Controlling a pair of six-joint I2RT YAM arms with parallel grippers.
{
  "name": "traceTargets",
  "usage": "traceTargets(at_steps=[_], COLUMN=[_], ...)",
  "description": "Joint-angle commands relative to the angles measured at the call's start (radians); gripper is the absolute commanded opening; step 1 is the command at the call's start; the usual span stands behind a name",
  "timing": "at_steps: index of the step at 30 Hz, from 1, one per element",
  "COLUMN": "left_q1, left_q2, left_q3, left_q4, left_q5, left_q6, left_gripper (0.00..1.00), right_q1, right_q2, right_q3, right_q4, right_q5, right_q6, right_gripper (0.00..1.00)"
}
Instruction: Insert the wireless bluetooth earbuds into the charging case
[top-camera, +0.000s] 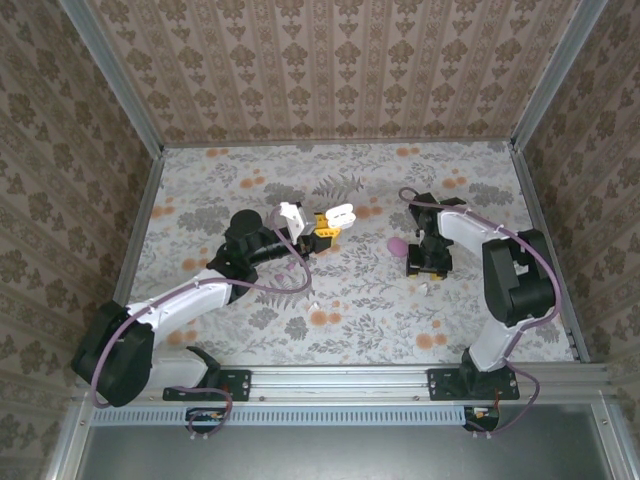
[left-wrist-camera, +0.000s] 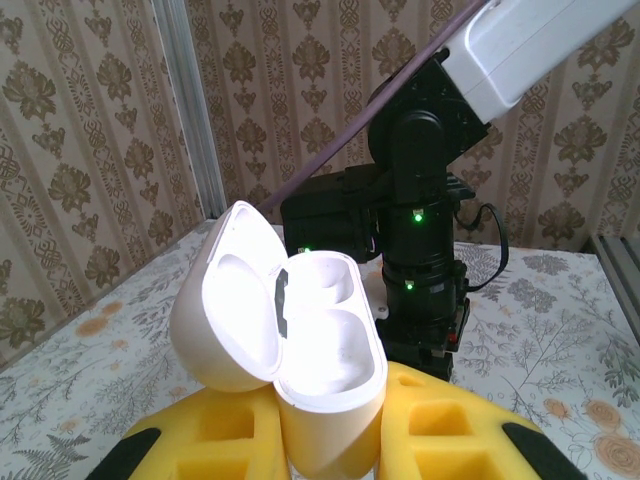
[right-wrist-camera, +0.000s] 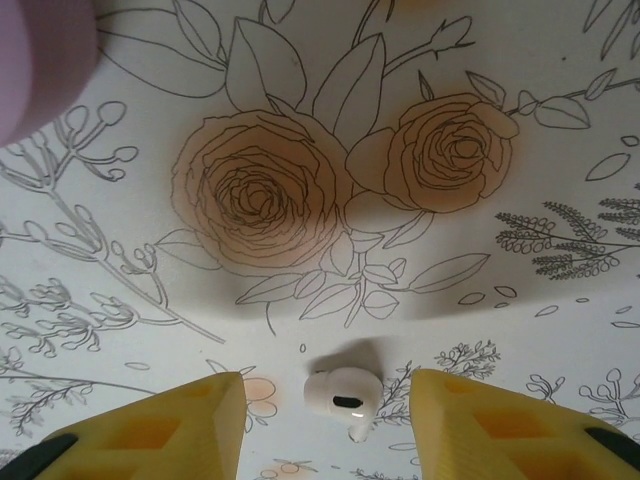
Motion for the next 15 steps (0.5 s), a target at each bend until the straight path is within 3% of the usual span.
traceTargets(at_steps=[1, 11, 15], left_q1=[-0.004, -0.005, -0.005], left_q2=[-0.030, -0.034, -0.041], left_q3=[-0.010, -0.013, -0.014], left_q4=[0.012, 0.009, 0.001], left_q5=[-0.001, -0.001, -0.001], left_q6=[0.005, 0.005, 0.008], left_gripper=[0.01, 0.01, 0.01], right_q1=[0.005, 0.030, 0.035], right_q2=[0.029, 0.040, 0.019], right_q3=[-0.015, -0.067, -0.083], right_q4=[-0.006, 0.020, 0.048], right_q5=[0.027, -0.011, 0.007], right_q6=[0.020, 0.066, 0.070], right_gripper=[0.49, 0.48, 0.43])
